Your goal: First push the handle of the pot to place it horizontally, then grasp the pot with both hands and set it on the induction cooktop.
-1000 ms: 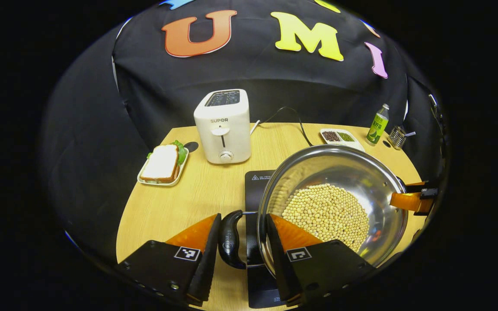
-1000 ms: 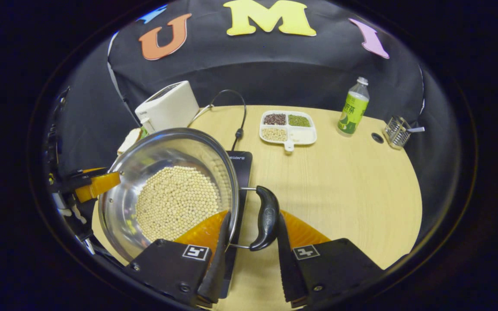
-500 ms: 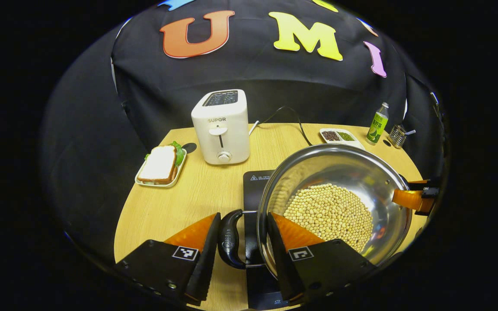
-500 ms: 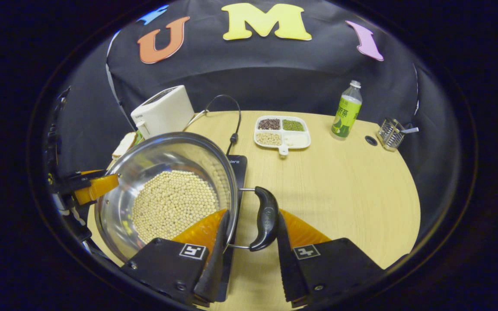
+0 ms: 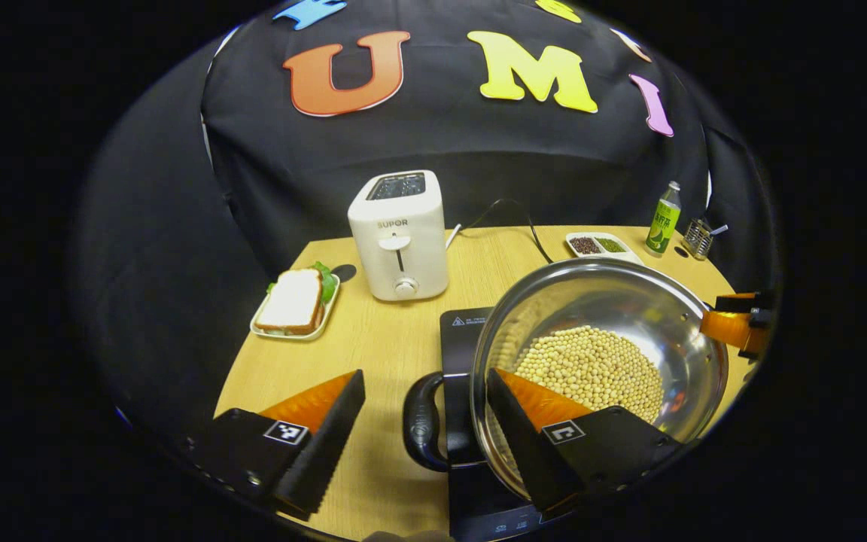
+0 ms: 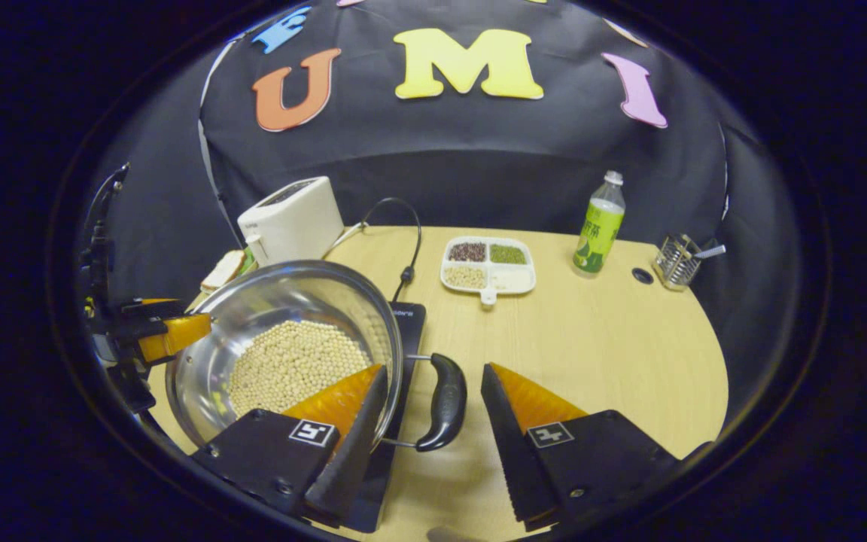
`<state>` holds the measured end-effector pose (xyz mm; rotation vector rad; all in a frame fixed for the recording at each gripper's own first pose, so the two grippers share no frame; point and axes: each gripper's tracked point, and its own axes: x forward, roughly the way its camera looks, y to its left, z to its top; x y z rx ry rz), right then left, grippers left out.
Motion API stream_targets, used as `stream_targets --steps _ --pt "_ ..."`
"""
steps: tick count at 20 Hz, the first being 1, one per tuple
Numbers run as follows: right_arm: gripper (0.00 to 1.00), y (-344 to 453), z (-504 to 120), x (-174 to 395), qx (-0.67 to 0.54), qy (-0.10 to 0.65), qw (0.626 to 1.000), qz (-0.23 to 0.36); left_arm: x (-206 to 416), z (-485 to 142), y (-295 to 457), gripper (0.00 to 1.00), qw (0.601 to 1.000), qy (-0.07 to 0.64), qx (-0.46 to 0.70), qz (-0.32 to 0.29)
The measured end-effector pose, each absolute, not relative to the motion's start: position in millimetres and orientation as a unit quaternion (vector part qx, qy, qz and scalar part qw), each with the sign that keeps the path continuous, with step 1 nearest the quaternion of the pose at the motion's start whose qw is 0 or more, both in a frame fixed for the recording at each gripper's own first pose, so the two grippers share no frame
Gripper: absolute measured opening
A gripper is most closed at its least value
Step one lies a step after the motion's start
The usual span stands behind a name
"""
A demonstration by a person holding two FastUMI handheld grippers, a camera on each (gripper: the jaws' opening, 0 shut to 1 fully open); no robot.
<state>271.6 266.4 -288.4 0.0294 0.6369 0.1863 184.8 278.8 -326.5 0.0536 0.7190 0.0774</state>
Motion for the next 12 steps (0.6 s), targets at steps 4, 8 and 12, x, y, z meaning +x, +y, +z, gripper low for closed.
stream_targets --steps 4,8,12 --pt "0.82 258 -268 271 0.014 0.287 0.953 0.096 180 -297 286 0.96 0.946 0.315 0.045 0.061" --pt "0.82 259 -256 261 0.019 0.276 0.955 0.105 177 -272 281 0.97 0.955 0.285 0.046 0.065" --pt "0.83 255 -248 252 0.018 0.268 0.957 0.113 169 -253 270 0.96 0.96 0.267 0.051 0.068"
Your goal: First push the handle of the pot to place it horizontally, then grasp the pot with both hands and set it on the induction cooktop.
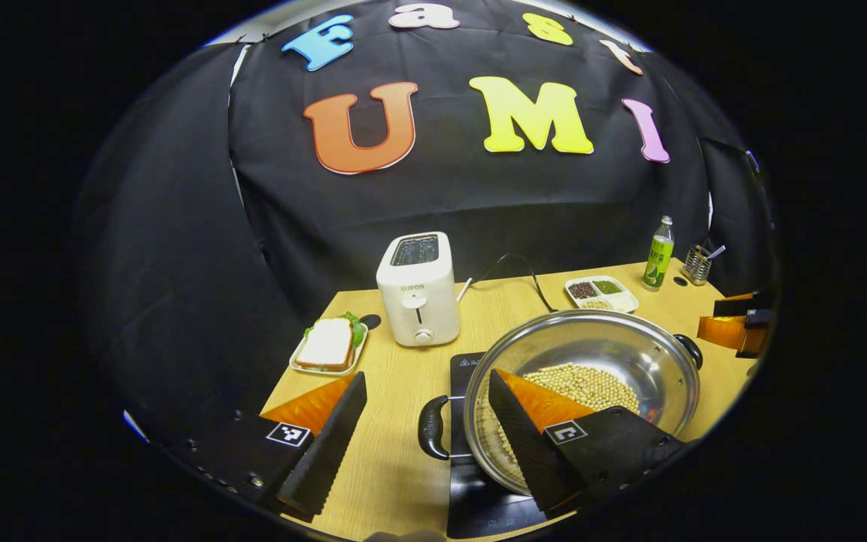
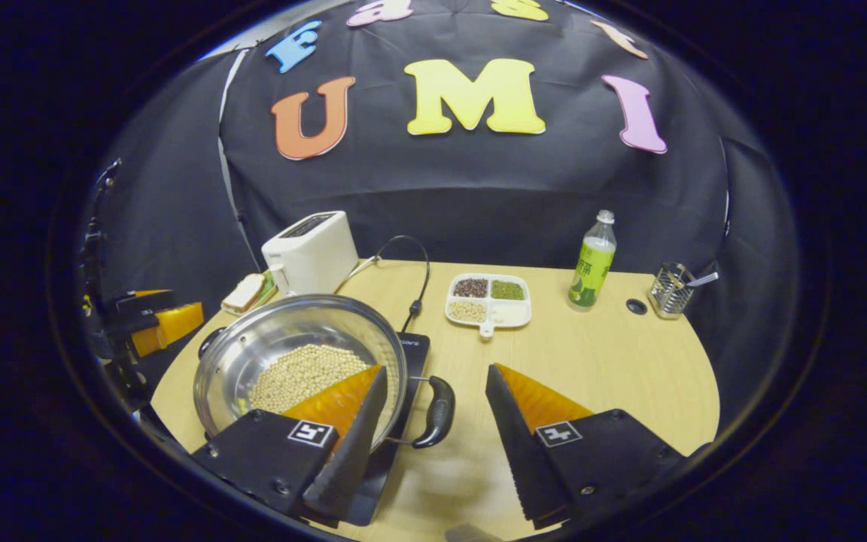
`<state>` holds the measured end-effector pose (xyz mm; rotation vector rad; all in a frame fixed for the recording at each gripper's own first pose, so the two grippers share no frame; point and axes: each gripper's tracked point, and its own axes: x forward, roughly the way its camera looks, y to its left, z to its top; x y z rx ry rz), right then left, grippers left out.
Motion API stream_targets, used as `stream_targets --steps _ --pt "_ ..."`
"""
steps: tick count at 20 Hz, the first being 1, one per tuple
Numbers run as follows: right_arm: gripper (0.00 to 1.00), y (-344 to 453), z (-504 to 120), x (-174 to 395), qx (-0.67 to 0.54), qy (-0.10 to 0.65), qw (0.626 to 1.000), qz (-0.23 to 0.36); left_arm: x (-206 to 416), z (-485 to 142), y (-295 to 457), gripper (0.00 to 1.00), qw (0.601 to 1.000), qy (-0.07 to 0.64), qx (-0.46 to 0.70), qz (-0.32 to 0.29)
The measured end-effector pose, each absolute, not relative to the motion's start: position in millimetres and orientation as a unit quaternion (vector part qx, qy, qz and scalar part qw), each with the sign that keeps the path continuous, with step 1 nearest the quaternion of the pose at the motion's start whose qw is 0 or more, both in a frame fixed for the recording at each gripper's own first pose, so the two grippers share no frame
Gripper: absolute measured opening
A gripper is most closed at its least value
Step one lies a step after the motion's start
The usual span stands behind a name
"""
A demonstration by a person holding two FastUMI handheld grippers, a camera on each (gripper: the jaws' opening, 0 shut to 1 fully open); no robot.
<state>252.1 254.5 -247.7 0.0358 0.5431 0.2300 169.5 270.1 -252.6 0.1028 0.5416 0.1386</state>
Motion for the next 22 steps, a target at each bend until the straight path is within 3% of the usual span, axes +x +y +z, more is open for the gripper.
stream_targets --steps 7,13,15,16,22 --pt "0.84 217 -213 214 0.023 0.232 0.965 0.117 139 -209 224 0.97 0.968 0.236 0.045 0.073" --pt "0.84 121 -141 153 0.025 0.176 0.979 0.099 99 -120 140 0.97 0.981 0.165 0.036 0.094" --pt "0.89 78 -108 125 0.025 0.149 0.984 0.091 86 -91 98 0.97 0.987 0.134 0.026 0.086" --pt "1.0 57 -93 112 0.029 0.132 0.987 0.086 80 -74 75 0.97 0.989 0.118 0.024 0.08" --pt "1.0 -62 -21 42 0.05 0.055 0.996 0.044 26 0 -25 0.96 0.996 0.051 0.032 0.059"
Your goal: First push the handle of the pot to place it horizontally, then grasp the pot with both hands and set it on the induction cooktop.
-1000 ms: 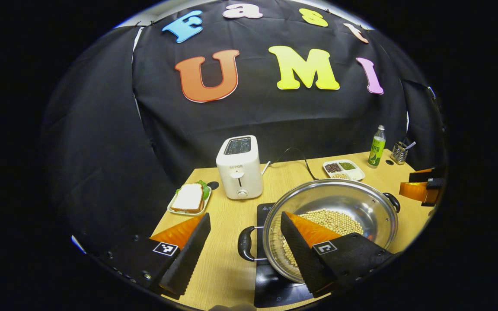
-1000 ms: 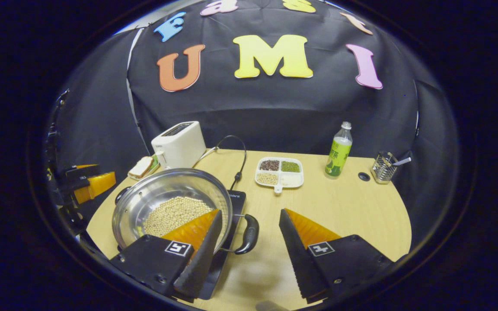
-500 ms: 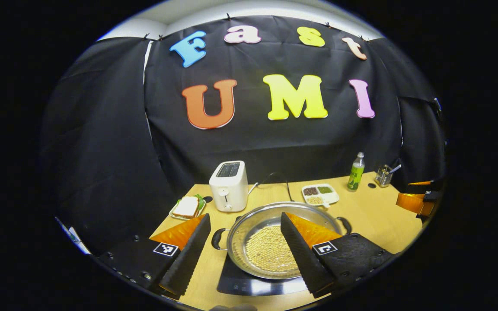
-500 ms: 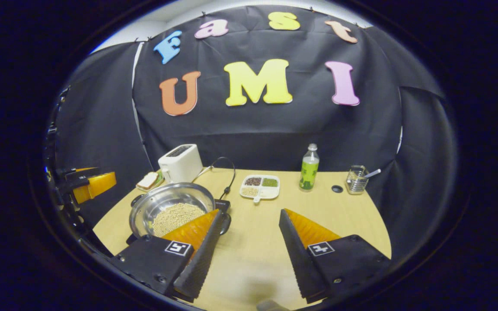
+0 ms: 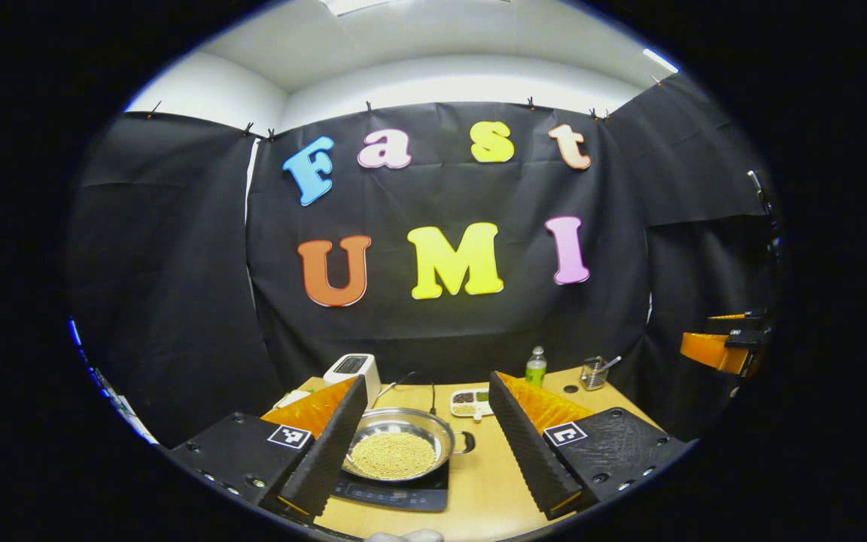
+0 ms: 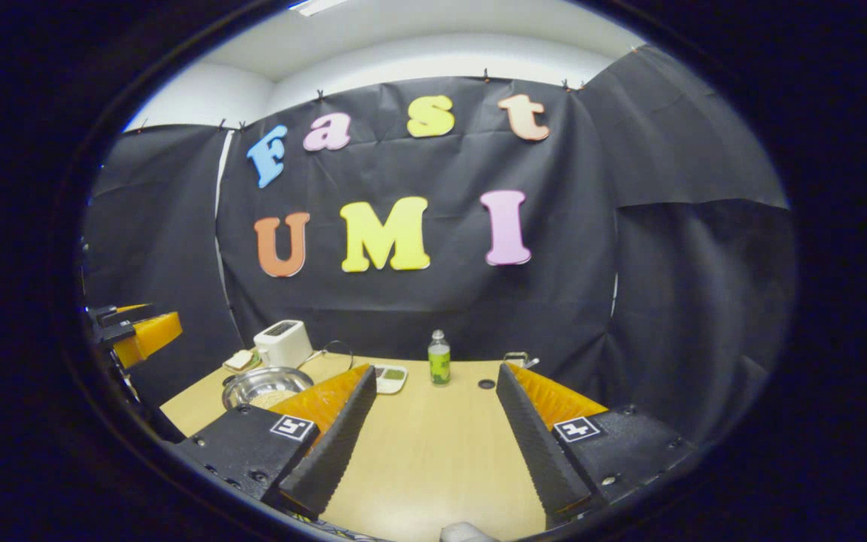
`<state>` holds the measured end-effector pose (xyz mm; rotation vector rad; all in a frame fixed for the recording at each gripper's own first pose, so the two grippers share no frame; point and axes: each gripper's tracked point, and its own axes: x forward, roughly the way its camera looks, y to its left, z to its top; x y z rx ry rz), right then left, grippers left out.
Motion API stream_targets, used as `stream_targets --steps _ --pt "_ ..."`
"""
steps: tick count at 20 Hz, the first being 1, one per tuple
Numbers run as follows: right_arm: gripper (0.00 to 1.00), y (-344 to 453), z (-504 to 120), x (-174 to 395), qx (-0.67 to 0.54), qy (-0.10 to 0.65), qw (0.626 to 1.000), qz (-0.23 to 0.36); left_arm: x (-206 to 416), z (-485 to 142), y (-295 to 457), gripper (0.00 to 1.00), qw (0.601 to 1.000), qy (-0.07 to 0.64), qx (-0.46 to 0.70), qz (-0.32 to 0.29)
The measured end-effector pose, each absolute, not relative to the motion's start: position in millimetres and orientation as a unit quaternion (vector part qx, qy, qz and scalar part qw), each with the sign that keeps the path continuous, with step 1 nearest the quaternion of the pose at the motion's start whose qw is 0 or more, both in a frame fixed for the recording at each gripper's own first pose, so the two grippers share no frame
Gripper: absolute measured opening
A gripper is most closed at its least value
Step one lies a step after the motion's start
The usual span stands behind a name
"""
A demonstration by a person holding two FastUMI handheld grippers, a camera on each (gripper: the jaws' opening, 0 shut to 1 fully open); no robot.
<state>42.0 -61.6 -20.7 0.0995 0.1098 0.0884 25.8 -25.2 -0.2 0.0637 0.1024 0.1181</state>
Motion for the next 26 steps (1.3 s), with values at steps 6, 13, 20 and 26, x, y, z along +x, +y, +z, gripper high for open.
stream_targets --steps 6,13,20,26 --pt "0.96 -122 4 -10 0.059 0.017 0.998 0.025 -23 29 -65 0.96 0.997 0.028 0.028 0.063" --pt "0.96 -138 22 -40 0.046 -0.01 0.999 0.023 -51 42 -80 0.96 0.998 0.019 0.024 0.063" --pt "0.96 -131 31 -50 0.042 -0.02 0.998 0.035 -68 65 -81 0.96 0.998 -0.006 0.028 0.062" --pt "0.96 -135 38 -53 0.038 -0.025 0.999 0.029 -71 69 -80 0.96 0.998 -0.008 0.024 0.061"
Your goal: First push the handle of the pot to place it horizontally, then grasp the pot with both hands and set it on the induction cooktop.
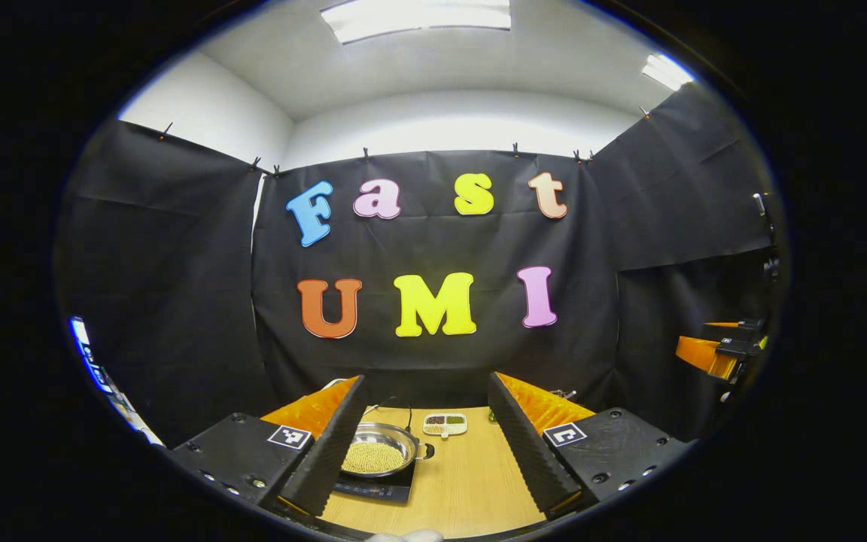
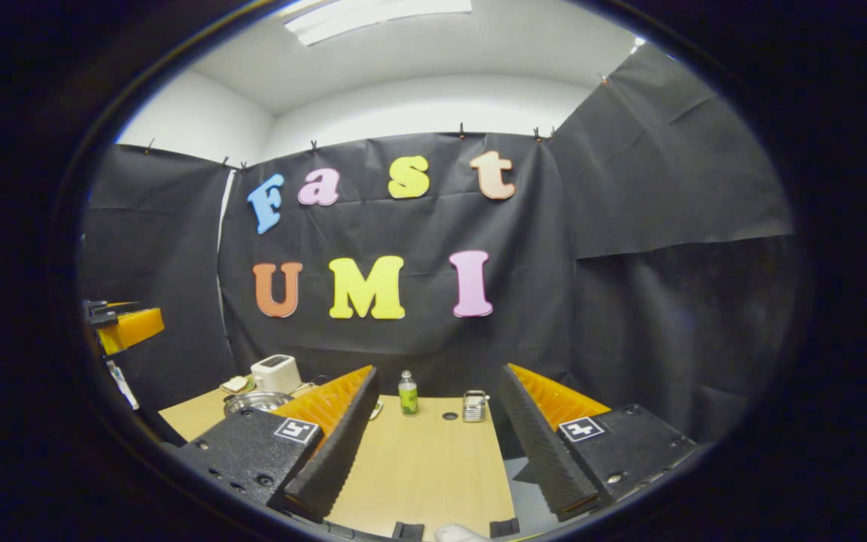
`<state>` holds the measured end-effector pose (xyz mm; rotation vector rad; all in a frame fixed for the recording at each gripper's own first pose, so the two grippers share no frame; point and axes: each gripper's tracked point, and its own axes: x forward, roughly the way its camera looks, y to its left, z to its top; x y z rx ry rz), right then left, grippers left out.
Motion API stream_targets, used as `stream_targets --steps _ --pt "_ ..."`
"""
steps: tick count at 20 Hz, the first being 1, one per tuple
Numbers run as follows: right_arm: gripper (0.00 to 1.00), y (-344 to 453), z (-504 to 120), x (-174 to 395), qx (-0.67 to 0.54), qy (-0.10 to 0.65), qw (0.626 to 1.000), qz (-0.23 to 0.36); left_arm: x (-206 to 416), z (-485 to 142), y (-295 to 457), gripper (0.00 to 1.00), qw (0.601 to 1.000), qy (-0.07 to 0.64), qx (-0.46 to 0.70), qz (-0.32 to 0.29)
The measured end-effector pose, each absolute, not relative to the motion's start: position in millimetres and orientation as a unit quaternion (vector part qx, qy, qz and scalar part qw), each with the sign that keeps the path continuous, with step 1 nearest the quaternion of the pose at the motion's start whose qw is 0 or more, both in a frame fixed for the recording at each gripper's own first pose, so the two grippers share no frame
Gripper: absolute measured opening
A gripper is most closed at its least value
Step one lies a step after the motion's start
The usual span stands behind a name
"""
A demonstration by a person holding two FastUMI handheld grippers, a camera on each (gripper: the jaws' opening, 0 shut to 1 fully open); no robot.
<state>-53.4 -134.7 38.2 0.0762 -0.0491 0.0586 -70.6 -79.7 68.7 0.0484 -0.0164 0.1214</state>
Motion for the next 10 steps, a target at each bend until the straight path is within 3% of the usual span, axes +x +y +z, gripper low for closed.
stream_targets --steps 4,10 --pt "1.0 -134.2 38.8 -56.1 0.046 -0.025 0.998 0.029 -68.6 70.4 -78.9 0.96 0.998 -0.007 0.022 0.059" --pt "0.96 -135.1 40.3 -57.1 0.047 -0.023 0.998 0.025 -64.9 78.0 -81.1 0.96 0.998 -0.011 0.017 0.055"
